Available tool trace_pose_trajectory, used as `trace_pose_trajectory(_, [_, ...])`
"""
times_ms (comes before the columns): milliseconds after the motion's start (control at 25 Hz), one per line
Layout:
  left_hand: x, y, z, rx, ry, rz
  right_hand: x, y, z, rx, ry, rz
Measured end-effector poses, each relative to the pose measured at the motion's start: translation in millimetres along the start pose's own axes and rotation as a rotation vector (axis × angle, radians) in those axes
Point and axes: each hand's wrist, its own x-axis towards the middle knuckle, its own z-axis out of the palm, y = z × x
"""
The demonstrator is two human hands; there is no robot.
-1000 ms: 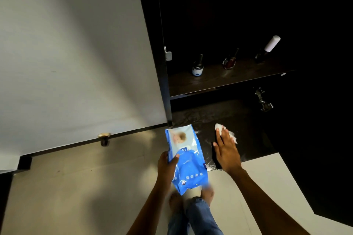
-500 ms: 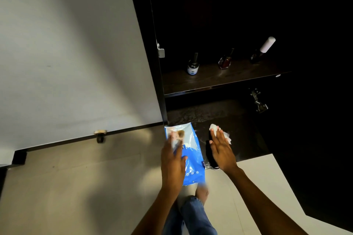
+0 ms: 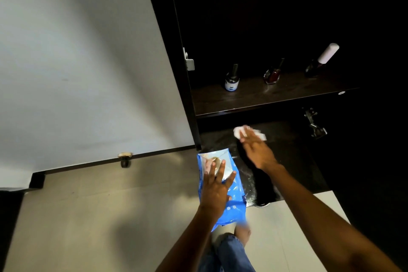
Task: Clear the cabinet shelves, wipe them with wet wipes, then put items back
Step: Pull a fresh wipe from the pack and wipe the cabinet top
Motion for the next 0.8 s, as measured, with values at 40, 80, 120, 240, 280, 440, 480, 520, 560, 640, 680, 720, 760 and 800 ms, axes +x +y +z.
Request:
trace_pose_trajectory(40, [-1, -1, -1, -0.007, 0.003, -0.015, 0, 1, -6, 0.017, -0.012, 0.084])
trace_pose_trajectory(80, [0, -2, -2, -0.009, 0.001, -0.036, 3, -5, -8, 0.078, -0.063, 0.121])
trace_pose_trajectory(120, [0, -2, -5, -0.019, -0.018, -0.052, 7, -16, -9, 0.121, -0.137, 0.105])
trace_pose_trajectory(240, [3, 0, -17, -0.045, -0.040, -0.089, 26, -52, -7, 0.029, -0.294, -0.026])
trace_pose_trajectory(280, [5, 0, -17, -0.059, -0.055, -0.059, 34, -61, -6, -0.026, -0.309, -0.060])
trace_pose_trajectory(440, [9, 2, -18, -0.046, -0.169, -0.071, 52, -66, 2, -0.205, -0.192, -0.151])
trace_pose_trajectory(480, [9, 2, -19, -0.057, -0.171, -0.077, 48, -57, 4, -0.196, -0.117, -0.149])
trace_pose_trajectory(520, [10, 3, -22, -0.068, -0.177, -0.077, 44, -43, 7, -0.167, -0.020, -0.113])
trace_pose_trajectory(560, [10, 3, -22, -0.070, -0.188, -0.078, 37, -28, 8, -0.121, 0.095, -0.019])
trace_pose_trajectory(640, [11, 3, -22, -0.066, -0.178, -0.086, 23, -12, 11, -0.027, 0.230, 0.240])
trace_pose_trajectory(680, [12, 5, -23, -0.078, -0.164, -0.098, 18, -15, 12, -0.010, 0.207, 0.297])
trace_pose_trajectory(720, [13, 5, -25, -0.103, -0.143, -0.107, 16, -23, 15, -0.016, 0.138, 0.257])
trace_pose_trajectory(760, [14, 6, -26, -0.132, -0.118, -0.111, 16, -36, 17, -0.035, 0.041, 0.158])
trace_pose_trajectory(800, [16, 5, -27, -0.161, -0.093, -0.112, 18, -50, 20, -0.047, -0.060, 0.050])
